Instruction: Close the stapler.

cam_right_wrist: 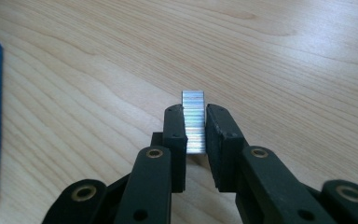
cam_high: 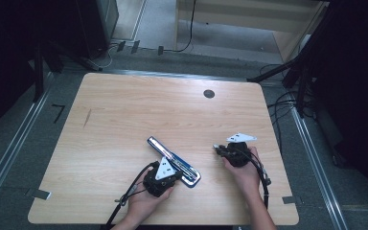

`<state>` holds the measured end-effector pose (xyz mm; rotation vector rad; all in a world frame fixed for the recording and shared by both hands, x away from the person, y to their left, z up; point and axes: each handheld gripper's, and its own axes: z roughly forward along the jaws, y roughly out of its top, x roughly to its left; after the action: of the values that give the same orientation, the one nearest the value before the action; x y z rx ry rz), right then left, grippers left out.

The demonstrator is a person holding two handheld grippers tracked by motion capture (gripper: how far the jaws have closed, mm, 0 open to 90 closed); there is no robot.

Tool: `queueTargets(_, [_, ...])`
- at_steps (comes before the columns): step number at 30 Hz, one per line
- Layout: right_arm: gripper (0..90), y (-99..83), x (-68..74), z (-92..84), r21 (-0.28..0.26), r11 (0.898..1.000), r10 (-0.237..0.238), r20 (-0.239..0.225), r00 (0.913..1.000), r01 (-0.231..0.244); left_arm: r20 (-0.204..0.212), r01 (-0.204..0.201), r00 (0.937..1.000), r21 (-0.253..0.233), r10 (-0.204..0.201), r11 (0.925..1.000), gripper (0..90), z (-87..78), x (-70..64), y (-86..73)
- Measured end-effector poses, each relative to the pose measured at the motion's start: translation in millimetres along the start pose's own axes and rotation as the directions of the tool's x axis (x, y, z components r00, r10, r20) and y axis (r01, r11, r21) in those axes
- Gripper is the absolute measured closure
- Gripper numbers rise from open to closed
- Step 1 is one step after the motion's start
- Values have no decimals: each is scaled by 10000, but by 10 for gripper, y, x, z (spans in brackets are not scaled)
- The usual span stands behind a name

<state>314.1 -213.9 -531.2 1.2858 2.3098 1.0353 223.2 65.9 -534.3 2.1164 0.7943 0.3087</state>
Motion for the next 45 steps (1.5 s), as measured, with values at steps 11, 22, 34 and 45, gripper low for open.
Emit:
queueTargets(11, [800,20,147,-107,-328,9992,-242,-317,9992,231,-4,-9,10000,7,9,10000,900,-1,0,0])
queueTargets(22, [800,16,303,-165,-482,9978,-474,-611,9970,445,-15,-21,10000,9,21,10000,900,-1,-1,0])
queueTargets(34, [800,43,538,-264,-722,9952,-733,-1042,9918,660,-3,-16,10000,6,16,10000,900,-1,0,0])
queueTargets(45, [800,59,722,-337,-796,9930,-971,-1366,9859,868,-10,3,10000,-9,-3,10000,900,0,-2,-1])
